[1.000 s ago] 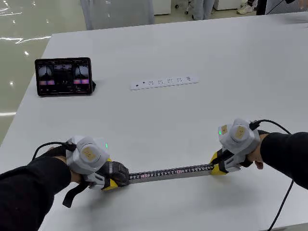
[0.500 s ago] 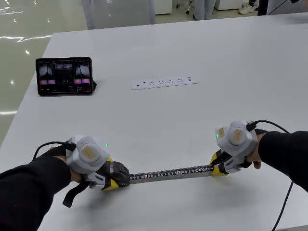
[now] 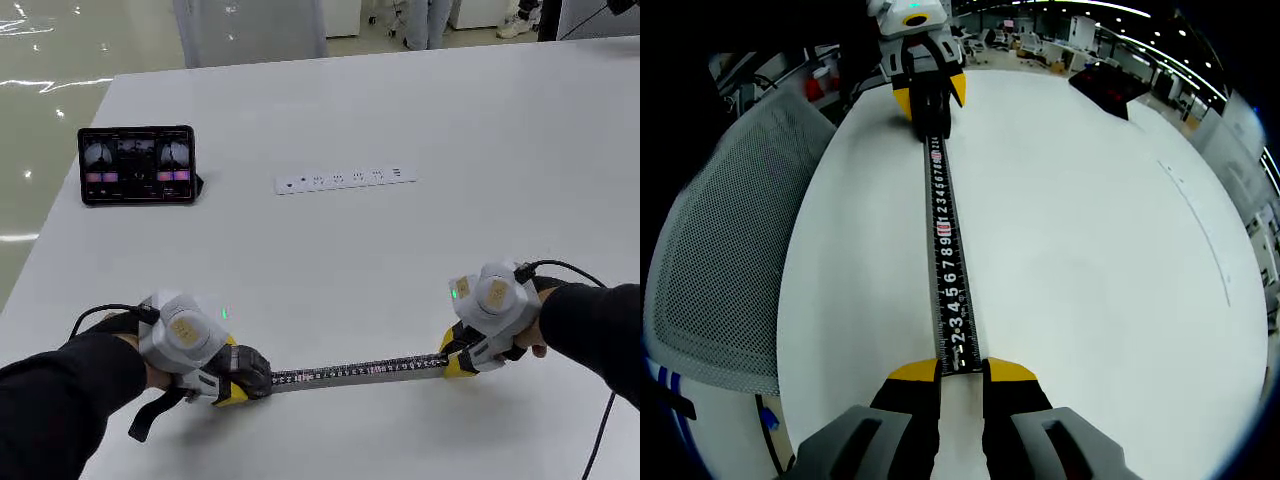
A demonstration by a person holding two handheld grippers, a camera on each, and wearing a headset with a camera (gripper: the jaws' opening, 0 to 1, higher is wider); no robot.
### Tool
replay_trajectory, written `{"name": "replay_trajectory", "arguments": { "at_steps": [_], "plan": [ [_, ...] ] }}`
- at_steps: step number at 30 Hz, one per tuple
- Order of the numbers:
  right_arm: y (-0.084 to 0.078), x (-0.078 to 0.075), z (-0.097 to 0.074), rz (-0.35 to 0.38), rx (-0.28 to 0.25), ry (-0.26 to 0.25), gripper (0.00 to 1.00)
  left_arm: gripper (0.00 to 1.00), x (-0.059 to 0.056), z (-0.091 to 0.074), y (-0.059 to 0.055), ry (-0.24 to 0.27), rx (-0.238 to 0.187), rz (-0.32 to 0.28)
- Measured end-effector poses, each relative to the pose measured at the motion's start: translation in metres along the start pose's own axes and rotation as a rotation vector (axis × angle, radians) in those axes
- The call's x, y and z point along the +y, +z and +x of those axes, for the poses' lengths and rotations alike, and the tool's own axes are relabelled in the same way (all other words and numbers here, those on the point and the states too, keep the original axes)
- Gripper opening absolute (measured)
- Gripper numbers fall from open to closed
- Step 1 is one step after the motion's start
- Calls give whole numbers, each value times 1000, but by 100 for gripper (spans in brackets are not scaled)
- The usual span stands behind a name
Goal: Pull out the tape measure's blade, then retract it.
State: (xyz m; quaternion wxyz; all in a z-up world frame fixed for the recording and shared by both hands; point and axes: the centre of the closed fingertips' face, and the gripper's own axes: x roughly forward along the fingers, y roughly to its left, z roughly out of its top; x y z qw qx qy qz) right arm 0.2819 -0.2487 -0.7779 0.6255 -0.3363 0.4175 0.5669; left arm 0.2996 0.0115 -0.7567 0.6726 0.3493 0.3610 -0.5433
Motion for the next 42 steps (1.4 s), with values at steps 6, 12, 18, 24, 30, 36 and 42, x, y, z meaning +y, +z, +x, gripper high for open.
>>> {"name": "replay_trajectory", "arguments": {
  "at_steps": [6,12,18,24,30,36,42],
  "plan": [
    [-1,1,-2,-40,22,-8,15,35,0,-3,-4,-5,24,14],
    [1,-1,-8,-37,21,-11,19,35,1,-10,-6,-10,32,19],
    [1,-3,-13,-5,18,-18,27,48,5,-18,-5,-2,27,-3],
    [0,1,-14,-3,25,-16,33,52,3,-23,-4,-13,16,-28],
    [2,2,-15,30,8,-22,37,62,0,-26,-5,-30,-1,-77],
    [5,6,-13,59,-2,-11,46,71,0,-29,-6,-22,-2,-104],
    [6,10,-13,83,-5,0,55,83,5,-32,-9,12,1,-118]
  ]
}}
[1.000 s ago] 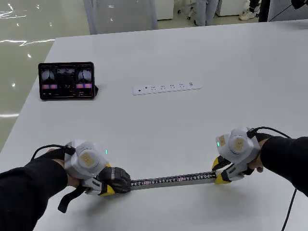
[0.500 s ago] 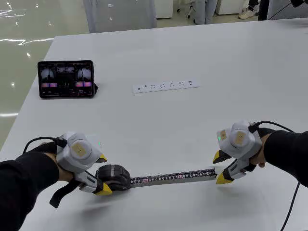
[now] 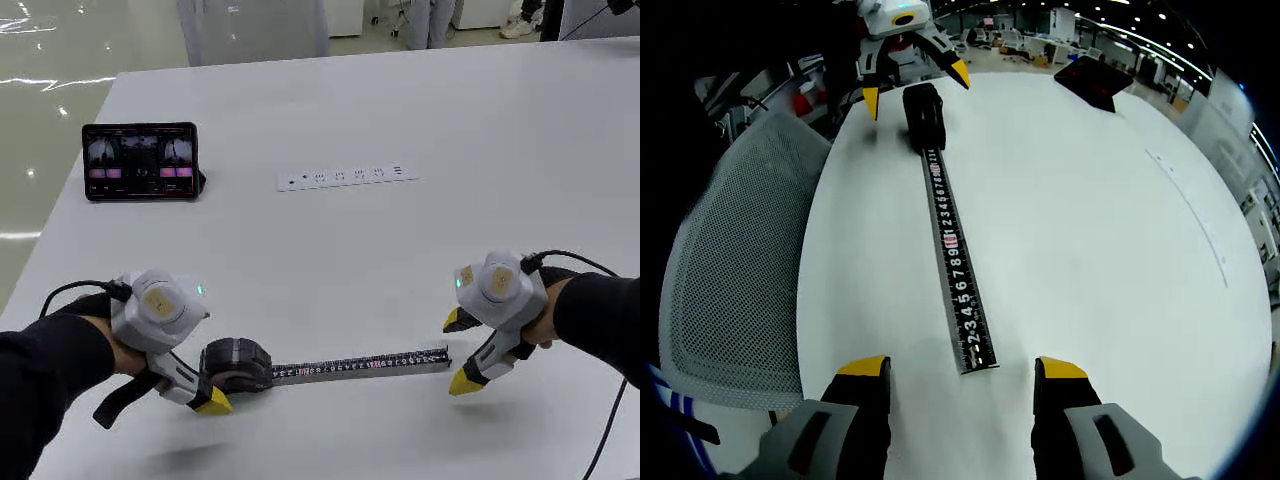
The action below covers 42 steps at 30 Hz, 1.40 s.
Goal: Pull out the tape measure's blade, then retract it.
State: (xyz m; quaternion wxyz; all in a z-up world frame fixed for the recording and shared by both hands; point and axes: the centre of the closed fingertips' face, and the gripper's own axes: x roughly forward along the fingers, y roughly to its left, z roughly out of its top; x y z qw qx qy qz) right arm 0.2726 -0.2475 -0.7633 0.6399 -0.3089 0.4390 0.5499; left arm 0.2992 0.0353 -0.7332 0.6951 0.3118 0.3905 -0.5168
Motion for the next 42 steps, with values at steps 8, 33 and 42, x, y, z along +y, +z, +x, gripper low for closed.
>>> {"name": "replay_trajectory", "arguments": {
  "at_steps": [8,33,42],
  "plan": [
    [3,1,-3,10,-37,-12,71,92,-4,-3,-2,-18,-9,-67],
    [-3,-13,-27,188,-207,-176,99,99,10,-34,-2,156,-266,-294],
    [-8,-10,-41,274,-335,-262,99,99,11,-50,-11,242,-365,-374]
  ]
}}
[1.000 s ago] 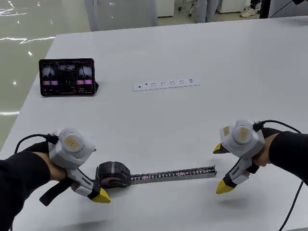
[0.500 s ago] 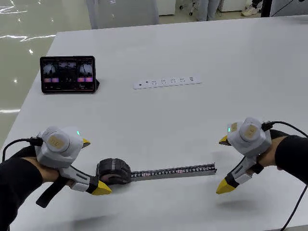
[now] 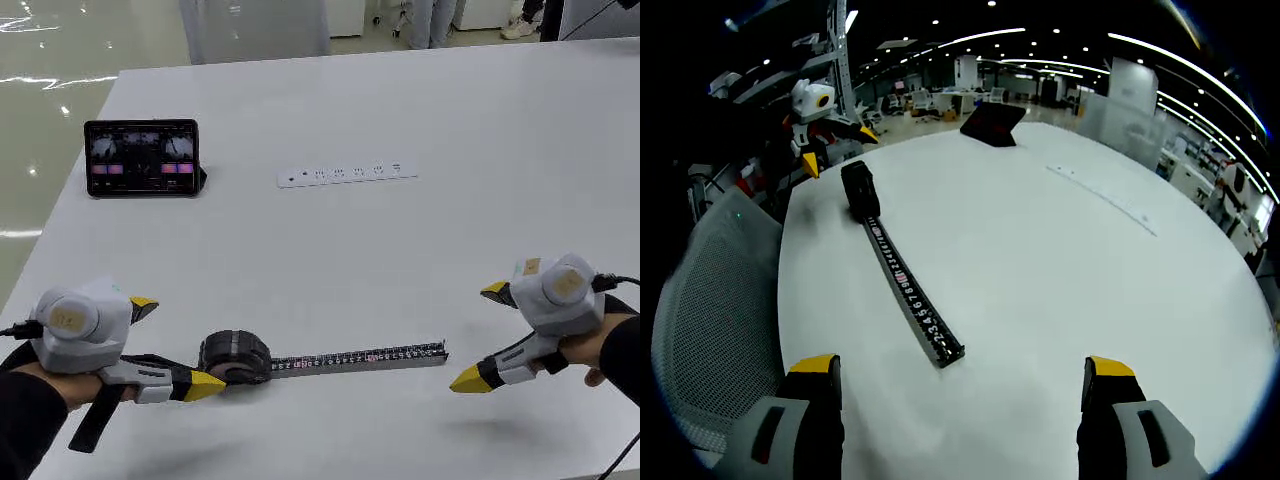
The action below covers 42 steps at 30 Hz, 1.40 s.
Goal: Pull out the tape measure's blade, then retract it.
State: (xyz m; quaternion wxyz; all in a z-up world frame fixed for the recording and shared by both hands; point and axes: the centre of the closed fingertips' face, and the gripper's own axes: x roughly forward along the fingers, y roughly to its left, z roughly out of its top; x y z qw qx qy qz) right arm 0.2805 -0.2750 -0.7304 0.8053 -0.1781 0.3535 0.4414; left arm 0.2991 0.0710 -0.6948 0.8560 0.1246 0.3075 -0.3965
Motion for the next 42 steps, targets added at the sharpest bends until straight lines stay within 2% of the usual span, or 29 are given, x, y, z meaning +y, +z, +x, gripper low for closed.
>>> {"name": "replay_trajectory", "arguments": {
  "at_steps": [2,7,10,12,15,21,28,36,42],
  "plan": [
    [-1,3,-3,3,-11,-17,99,99,3,-3,-3,27,-5,-4],
    [-5,6,-10,42,-48,-43,99,99,1,-12,-8,53,-37,-12],
    [-10,9,-13,61,-71,-69,99,99,0,-17,-15,68,-30,-14],
    [-14,14,-15,60,-79,-82,99,99,-1,-21,-17,75,-45,-28],
    [-20,16,-16,60,-76,-93,99,99,1,-24,-25,92,-39,-34],
    [-27,22,-29,83,-93,-120,99,99,-7,-32,-38,103,-33,-42],
    [-41,29,-39,90,-81,-133,99,99,-10,-39,-51,115,-24,-59],
    [-46,30,-48,95,-82,-143,99,99,-13,-45,-60,127,-21,-71],
    [-50,33,-49,98,-75,-136,99,99,-15,-47,-62,128,-23,-61]
  ]
}}
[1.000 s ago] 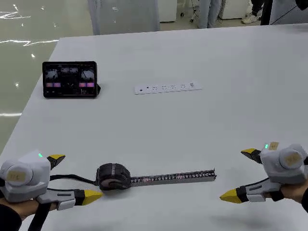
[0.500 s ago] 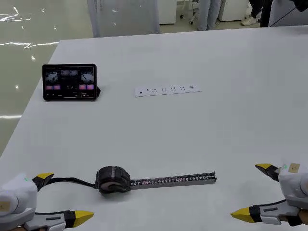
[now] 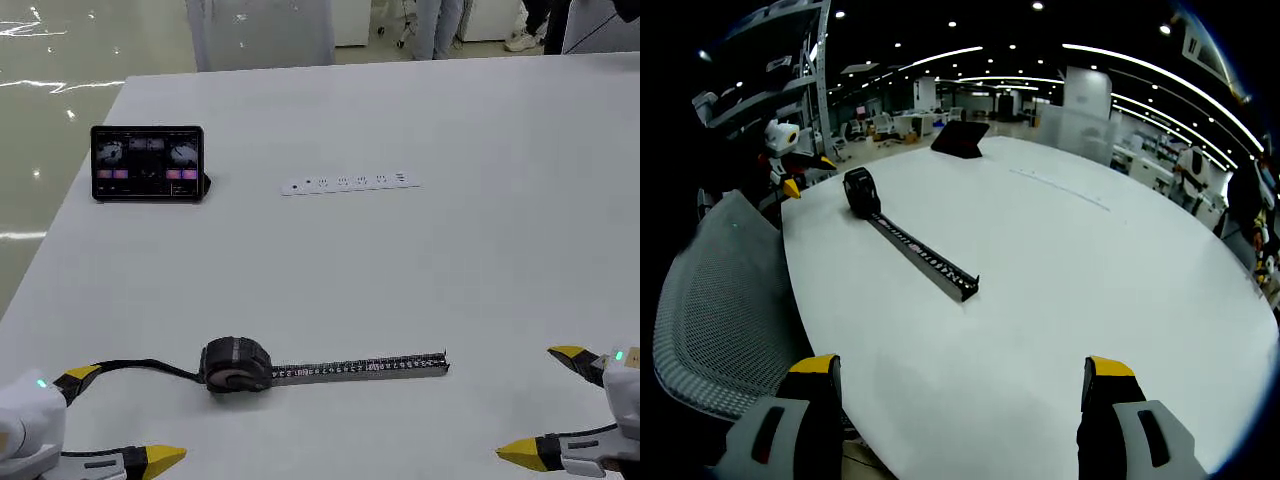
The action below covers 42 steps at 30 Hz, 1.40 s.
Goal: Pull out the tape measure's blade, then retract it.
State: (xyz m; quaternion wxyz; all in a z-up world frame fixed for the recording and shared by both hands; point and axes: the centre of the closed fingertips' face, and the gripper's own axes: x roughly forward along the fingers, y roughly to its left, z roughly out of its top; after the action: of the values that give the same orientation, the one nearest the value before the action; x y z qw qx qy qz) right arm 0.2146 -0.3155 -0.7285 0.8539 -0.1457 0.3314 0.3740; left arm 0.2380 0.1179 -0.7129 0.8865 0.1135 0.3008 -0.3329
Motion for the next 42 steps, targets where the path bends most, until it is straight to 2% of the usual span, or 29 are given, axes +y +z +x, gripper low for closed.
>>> {"name": "replay_trajectory", "arguments": {
  "at_steps": [8,12,23,25,28,29,35,39,42],
  "plan": [
    [-6,2,-1,9,5,4,99,99,1,-2,2,5,-10,-12],
    [-6,1,-2,14,5,1,99,99,1,1,1,-2,3,-20],
    [-10,3,-6,32,12,-5,99,99,3,2,11,-3,-12,-11],
    [-10,4,-6,35,13,-2,99,99,7,3,13,20,-16,-4],
    [-9,6,-7,43,13,2,99,99,8,5,15,27,-12,-38],
    [-5,8,-7,53,11,5,99,99,10,6,14,43,1,-32],
    [11,5,-8,79,4,31,99,99,0,13,23,26,15,-16],
    [20,1,-8,35,18,40,99,99,-5,18,36,21,-9,-15],
    [26,-1,-8,12,27,48,99,99,-6,22,41,16,-9,-8]
  ]
}}
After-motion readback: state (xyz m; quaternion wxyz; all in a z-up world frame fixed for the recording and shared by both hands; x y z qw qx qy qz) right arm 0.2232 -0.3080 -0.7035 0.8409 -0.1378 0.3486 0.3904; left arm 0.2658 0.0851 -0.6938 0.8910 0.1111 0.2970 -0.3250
